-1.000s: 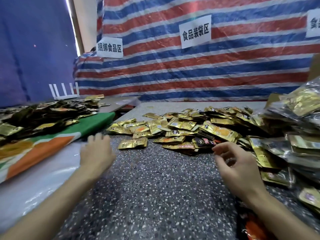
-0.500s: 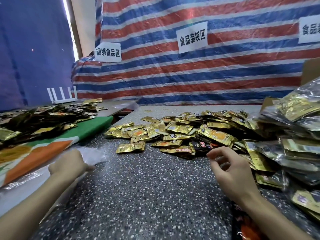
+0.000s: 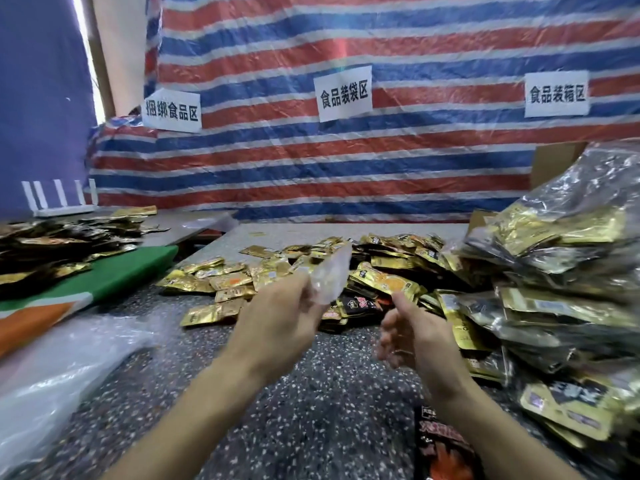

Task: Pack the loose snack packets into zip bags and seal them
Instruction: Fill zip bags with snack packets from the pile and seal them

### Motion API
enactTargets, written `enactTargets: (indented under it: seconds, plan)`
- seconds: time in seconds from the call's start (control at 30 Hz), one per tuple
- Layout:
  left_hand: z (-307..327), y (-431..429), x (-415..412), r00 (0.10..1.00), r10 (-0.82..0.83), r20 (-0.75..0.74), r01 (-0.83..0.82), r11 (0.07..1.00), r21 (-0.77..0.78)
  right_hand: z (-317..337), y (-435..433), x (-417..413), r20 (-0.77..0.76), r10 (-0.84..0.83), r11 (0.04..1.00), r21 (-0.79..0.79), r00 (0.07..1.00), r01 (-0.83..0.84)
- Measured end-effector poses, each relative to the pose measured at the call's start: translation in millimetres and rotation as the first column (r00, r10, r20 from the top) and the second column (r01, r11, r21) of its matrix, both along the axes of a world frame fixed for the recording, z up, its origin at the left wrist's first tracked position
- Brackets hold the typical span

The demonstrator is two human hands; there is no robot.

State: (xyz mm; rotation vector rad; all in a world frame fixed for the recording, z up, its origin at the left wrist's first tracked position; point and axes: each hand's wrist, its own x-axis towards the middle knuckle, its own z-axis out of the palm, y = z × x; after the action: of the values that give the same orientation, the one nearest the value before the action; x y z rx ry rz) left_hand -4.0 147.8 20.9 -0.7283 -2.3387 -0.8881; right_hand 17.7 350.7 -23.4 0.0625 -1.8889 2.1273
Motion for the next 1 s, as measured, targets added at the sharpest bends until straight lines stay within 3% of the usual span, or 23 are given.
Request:
enactTargets:
  seconds: [0.2,0.37,0.43,0.57,0.7,0.87,1.0]
  plan:
    - [-39,53,-5,0.942,-0.334,-0.041,0.331,0.941,-0.063,11,15,0,0.089,-0.012,0.998,-0.053,0.996,0.017]
    - [-59,46,-8,0.903,-0.413,-0.118,0.398,0.908,-0.131,8,16,-3,0.235,-0.023,1.000,0.023,0.972,0.019]
    - [-62,40,-9,0.907,-0.416,-0.067,0.406,0.906,-0.122,9,16,-2,0.259,0.015,0.999,0.036,0.966,-0.025]
    - [-63,37,-7,0.888,-0.423,0.182,0.406,0.905,0.128,12,18,1,0.246,0.126,0.990,0.029,0.961,-0.137]
    - [-64,40,-4,0.805,-0.490,0.334,0.307,0.826,0.472,11,17,4,0.200,0.218,0.951,0.176,0.955,-0.254]
    - [-58,44,0,0.768,-0.505,0.394,0.241,0.797,0.554,10,9,10,0.149,0.271,0.889,0.339,0.951,-0.307]
    - [-55,43,-1,0.725,-0.548,0.416,0.242,0.769,0.592,11,8,11,0.136,0.278,0.877,0.368,0.951,-0.309]
